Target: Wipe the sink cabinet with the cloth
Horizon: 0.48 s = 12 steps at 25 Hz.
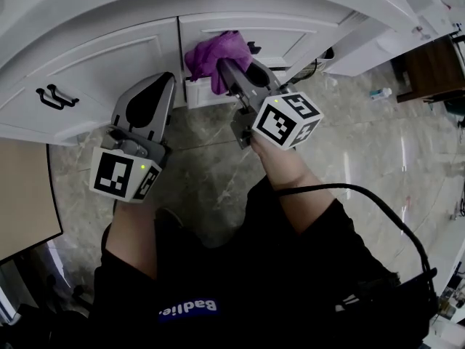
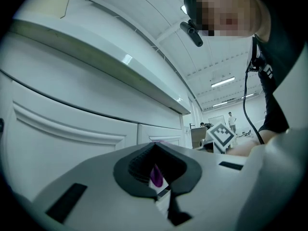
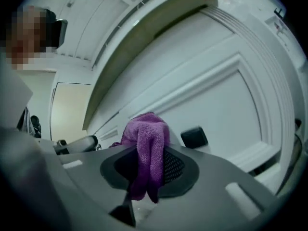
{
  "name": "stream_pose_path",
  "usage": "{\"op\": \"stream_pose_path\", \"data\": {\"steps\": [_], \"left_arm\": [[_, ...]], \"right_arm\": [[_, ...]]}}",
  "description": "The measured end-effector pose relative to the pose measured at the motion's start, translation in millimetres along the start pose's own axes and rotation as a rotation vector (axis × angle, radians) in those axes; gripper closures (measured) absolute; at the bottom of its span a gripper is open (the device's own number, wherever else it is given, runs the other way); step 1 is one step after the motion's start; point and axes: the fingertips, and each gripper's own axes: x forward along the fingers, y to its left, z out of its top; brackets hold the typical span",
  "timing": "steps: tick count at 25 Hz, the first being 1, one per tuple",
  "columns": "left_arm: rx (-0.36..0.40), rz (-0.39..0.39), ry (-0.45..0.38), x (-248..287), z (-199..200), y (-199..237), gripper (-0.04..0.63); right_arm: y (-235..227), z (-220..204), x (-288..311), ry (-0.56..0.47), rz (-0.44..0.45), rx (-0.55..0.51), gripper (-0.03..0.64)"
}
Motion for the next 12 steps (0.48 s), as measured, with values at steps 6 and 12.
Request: {"op": "stream_pose_path", "data": {"steps": [6,12], "left_arm": [[0.002,-0.003,-0.005,-3.4,2.4,-1.7,0.591],[0.002,-0.012,-0.017,-3.6,5.1,-5.1,0.591]], "right_arm": [[-43.0,-90.9,-3.2,0.208,-0.106,0.052,0.54],[-35.9,-100.6,-25.4,0.251,-0.096,0.127,0.54]]}}
